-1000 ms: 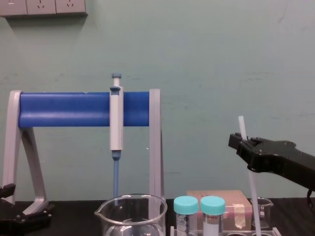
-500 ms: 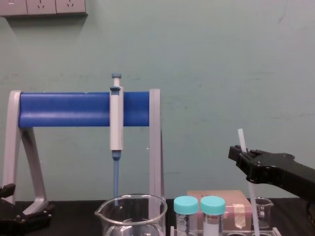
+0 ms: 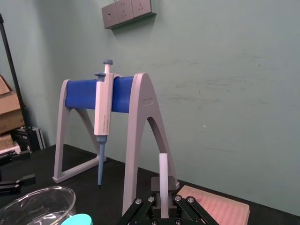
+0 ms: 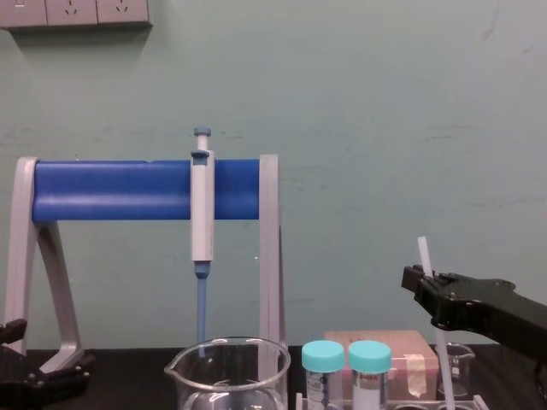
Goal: Pick up the stirring rod with one hand, then place it down.
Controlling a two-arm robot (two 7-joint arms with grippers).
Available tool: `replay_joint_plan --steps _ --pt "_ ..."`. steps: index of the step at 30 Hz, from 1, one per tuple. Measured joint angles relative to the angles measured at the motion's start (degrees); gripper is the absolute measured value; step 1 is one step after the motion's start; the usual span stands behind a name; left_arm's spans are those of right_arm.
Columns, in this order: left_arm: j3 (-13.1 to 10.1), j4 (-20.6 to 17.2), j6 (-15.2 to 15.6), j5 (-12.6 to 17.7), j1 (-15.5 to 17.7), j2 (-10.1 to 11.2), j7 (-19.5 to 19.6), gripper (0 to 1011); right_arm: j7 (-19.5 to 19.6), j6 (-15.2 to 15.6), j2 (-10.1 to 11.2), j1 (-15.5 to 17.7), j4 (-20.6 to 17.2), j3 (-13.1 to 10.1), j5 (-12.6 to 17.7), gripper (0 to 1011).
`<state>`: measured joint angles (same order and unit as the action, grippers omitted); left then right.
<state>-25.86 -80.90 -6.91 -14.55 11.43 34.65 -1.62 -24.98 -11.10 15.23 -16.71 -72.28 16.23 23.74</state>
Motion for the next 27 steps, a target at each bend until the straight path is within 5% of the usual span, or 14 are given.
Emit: replay_joint_plan --steps 27 --pt "0.0 0.0 0.0 0.0 0.0 0.0 0.0 1000 0.8 0.5 -0.2 0.3 0.0 -0.2 -0.8 73"
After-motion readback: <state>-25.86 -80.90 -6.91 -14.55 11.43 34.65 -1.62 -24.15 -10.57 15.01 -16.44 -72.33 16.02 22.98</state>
